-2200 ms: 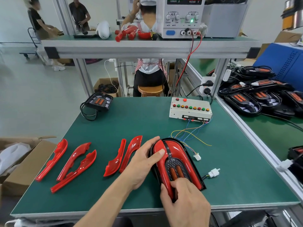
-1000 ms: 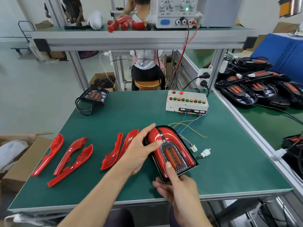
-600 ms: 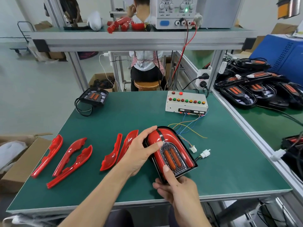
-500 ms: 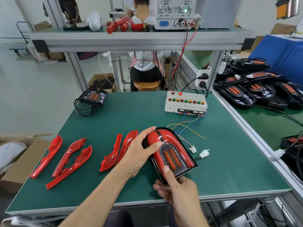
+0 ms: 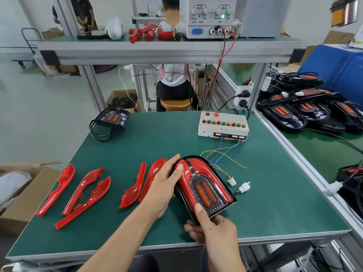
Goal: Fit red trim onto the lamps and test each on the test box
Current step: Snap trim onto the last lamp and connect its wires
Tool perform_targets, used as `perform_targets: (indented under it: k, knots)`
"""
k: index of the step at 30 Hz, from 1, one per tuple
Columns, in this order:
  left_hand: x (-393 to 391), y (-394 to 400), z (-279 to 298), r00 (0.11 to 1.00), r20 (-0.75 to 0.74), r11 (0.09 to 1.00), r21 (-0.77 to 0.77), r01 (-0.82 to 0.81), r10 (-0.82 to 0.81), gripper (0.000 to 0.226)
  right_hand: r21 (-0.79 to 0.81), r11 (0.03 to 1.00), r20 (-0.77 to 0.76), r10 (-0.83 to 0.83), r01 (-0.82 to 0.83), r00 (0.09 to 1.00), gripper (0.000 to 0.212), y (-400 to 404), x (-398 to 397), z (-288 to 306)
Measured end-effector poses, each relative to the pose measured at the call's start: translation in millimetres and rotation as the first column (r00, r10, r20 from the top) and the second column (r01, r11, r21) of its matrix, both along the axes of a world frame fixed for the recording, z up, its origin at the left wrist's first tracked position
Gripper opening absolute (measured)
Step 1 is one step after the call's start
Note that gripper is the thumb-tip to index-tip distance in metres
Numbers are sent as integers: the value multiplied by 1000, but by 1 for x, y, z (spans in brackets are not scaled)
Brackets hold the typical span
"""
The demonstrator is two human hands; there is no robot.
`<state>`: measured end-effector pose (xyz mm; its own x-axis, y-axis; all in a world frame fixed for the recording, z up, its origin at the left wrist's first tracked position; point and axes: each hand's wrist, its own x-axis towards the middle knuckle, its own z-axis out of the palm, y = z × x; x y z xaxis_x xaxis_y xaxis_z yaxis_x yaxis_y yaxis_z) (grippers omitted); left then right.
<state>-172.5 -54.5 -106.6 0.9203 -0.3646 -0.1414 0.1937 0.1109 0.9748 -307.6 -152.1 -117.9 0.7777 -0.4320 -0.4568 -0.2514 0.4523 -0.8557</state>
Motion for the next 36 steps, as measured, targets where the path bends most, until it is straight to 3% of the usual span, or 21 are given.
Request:
perform_targets:
  k: [3,9,12,16,19,29,36]
  knots:
    - [-2,-1,0,1000,-7,1000,1,-25,25,34,17,1000,1,21,-21,1000,48,-1,-1,2]
    - [-2,2,5,999,-46,998,-52,19,-21,35,2,1000,17,2,-2,1000,28,-1,-3,1]
    - [-2,3,10,988,-151,995,-99,25,-40,31,-22,1000,20,-11,12,1000,26,1,-3,0]
    - [-1,-1,13,957,-286,997,-67,35,-53,51,-34,999,20,-17,18,1000,25,2,-2,-2]
    - [1,-1,12,931,-356,994,-93,50,-80,46,-52,998,22,-26,28,999,24,3,-3,-5]
    - [2,1,19,906,-410,987,-151,49,-108,44,-83,996,36,-21,24,999,22,4,-4,-9]
    - [5,2,21,886,-429,964,-256,67,-175,33,-6,1000,34,-26,26,999,18,4,-3,-6]
